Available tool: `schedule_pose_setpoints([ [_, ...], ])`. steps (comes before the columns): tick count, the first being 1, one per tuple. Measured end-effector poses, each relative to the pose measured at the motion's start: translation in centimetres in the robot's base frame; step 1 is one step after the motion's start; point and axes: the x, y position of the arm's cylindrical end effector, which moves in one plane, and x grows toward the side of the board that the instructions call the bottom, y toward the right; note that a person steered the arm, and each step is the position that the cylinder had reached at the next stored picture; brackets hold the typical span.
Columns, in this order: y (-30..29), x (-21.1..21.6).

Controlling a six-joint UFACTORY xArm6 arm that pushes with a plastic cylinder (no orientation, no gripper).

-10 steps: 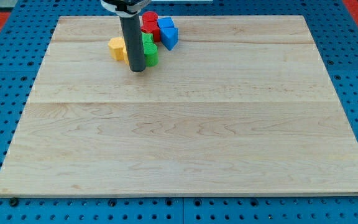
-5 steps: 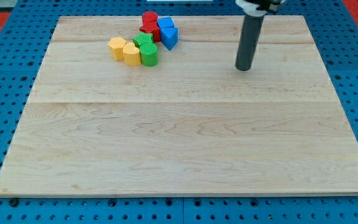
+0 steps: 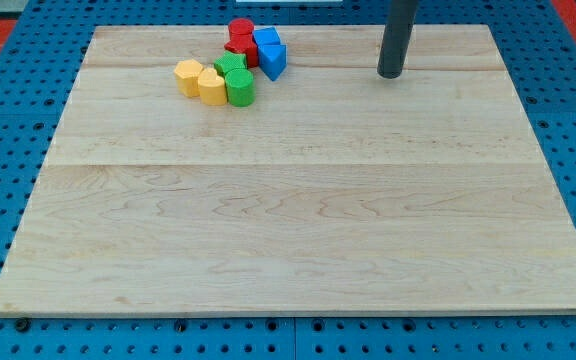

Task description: Slide the group of the blocks left and a bit down

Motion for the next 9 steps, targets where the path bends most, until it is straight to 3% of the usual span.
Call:
schedule_pose_setpoints([
  [3,-1.6,-4.6],
  [6,-12.3,-5.1],
  [7,-14.7,-7.9],
  [9,-17.9,-8.9],
])
